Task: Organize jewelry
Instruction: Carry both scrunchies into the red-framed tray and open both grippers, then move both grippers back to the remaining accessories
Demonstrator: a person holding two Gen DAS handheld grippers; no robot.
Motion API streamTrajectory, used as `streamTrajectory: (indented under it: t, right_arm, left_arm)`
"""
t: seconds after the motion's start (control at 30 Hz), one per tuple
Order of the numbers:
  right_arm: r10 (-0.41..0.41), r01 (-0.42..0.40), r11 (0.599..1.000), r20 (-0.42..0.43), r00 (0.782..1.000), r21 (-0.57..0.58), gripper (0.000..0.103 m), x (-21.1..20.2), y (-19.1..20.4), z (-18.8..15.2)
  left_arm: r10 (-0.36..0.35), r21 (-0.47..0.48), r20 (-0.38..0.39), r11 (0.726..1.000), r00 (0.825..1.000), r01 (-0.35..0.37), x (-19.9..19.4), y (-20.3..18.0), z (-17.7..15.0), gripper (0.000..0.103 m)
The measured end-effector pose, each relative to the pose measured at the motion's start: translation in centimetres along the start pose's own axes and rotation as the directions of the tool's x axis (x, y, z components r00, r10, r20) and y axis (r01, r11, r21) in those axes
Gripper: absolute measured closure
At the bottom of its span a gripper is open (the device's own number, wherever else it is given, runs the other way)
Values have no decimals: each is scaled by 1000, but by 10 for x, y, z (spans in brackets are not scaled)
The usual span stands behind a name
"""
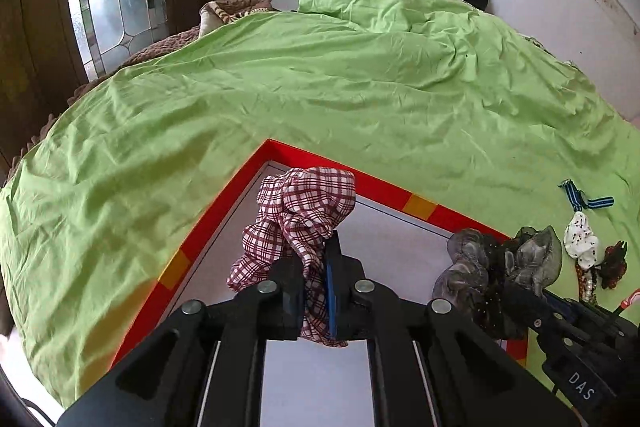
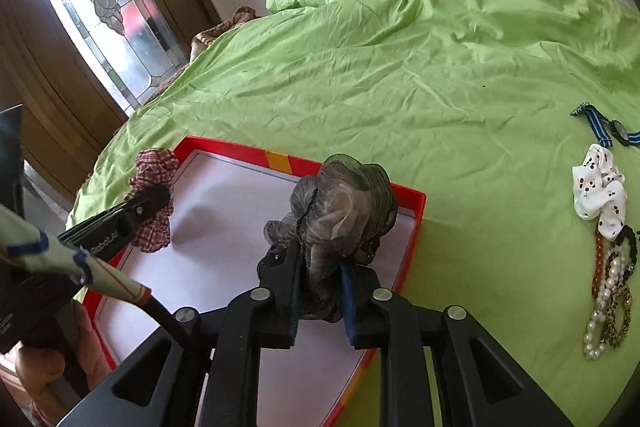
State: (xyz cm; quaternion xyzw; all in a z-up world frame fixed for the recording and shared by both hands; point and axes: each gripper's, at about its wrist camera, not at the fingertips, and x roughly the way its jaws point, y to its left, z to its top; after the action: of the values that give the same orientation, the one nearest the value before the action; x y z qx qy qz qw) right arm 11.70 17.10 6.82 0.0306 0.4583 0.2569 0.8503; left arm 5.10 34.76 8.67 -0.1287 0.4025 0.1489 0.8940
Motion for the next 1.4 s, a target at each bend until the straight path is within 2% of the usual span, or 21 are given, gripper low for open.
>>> streamTrajectory:
  t: [0.07,0.17,0.47,0.7,0.97,1.07,1.23,1.3,1.4]
  right_arm:
    - [-4,4,1000,7,1000,-9,70,-4,3,0]
    - [-19,19,1000,25,1000,-23,61,-9,7,0]
    - [-43,43,999,73,996,-2,52,-48,1,-9]
    - [-106,99,993,112,988,68,49,-97,-35,-34]
    - [-246,221,957,124,961,190,48,-159,-116,-80]
    - [-295,262,937,120,948,231,48,-180,-148,-96]
    - [-374,326,894,110,921,308,47,-217,-212,-127]
    - [-389,331,873,104,915,357,47,-227,-240,-138]
    - [-375,302,852,96,922,428,47,-231,-275,-150]
  left_arm:
    - [-1,-1,5,1000,1000,1,-2,0,0,89]
    - [2,2,17,1000,1000,-2,-5,-1,0,78]
    - [3,23,67,1000,998,-5,-30,-9,-3,60]
    - [-20,83,121,996,992,10,-61,-33,-12,59]
    - [-112,187,168,979,979,80,-102,-83,-43,58]
    - [-155,204,144,971,977,124,-110,-105,-53,52]
    - [-231,269,34,939,972,213,-112,-154,-64,51]
    - [-263,295,-23,920,964,258,-108,-179,-65,51]
    - [-317,307,-109,891,942,335,-94,-221,-65,48]
